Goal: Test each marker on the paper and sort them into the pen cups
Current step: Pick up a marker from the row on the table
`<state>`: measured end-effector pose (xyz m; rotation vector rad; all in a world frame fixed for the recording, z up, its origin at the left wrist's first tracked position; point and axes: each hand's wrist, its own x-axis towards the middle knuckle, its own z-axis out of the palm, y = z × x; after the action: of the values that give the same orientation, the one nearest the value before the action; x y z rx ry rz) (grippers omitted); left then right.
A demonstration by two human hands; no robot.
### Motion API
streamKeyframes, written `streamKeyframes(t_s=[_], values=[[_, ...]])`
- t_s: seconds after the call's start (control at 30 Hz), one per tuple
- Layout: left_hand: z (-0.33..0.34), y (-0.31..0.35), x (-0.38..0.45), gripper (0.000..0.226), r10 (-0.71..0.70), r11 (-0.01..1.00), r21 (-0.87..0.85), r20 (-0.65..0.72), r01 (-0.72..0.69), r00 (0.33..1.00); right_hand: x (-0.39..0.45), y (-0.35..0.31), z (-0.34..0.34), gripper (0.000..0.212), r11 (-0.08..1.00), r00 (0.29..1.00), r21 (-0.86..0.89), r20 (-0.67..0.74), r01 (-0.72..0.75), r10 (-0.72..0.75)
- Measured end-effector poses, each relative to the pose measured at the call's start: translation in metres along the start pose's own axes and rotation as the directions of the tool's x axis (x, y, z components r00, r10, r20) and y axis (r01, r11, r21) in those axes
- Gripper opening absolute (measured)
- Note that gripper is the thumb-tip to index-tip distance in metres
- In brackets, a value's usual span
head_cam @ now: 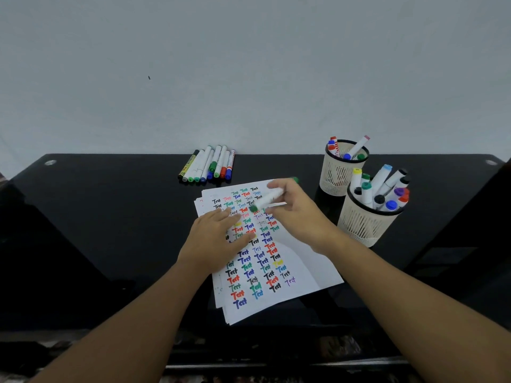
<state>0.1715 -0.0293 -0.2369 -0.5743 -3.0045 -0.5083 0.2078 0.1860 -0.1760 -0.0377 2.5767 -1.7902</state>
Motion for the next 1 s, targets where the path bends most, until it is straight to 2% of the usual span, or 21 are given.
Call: streamKeyframes(t_s=[0.07,0.17,0.23,0.3,0.4,0.53,0.8,1.0], values=[[-0.001,0.0,-0.001,0.082,-0.006,1.0,-0.003,0.004,0.006,1.0,0.001,-0.003,-0.002,0.036,0.999,0.998,-0.035,-0.054,0.009,-0.011],[0.0,0.0,-0.001,0.082,-0.002,1.0,-0.015,-0.004,0.002,1.0,0.001,-0.013,-0.005,0.009,1.0,0.984,-0.009,-0.176,0.029,-0.03],[0.0,0.0,-0.001,0.082,-0.002,1.0,-0.026,0.0,0.002,1.0,0.001,-0.023,-0.007,0.026,0.995,0.968,-0.083,-0.242,0.049,-0.067],[0.0,0.0,-0.001,0.082,0.001,0.999,-0.04,-0.004,-0.002,1.0,0.003,-0.034,-0.012,0.032,0.968,0.943,-0.235,-0.294,0.085,-0.154],[-0.001,0.0,-0.001,0.081,0.005,0.999,-0.05,-0.01,-0.005,1.0,0.013,-0.053,-0.023,0.026,0.884,0.912,-0.446,-0.291,0.139,-0.29],[0.0,-0.001,-0.001,0.082,0.009,0.999,-0.048,-0.008,-0.009,1.0,0.029,-0.081,-0.051,0.025,0.791,0.881,-0.594,-0.286,0.146,-0.377],[0.001,-0.002,0.002,0.082,0.017,0.999,-0.042,-0.011,-0.017,1.0,0.054,-0.086,-0.136,0.023,0.79,0.849,-0.603,-0.471,-0.11,-0.241],[0.001,-0.003,0.001,0.083,0.011,0.999,-0.043,-0.008,-0.011,1.0,0.056,-0.06,-0.151,0.026,0.773,0.858,-0.595,-0.495,-0.221,-0.137]])
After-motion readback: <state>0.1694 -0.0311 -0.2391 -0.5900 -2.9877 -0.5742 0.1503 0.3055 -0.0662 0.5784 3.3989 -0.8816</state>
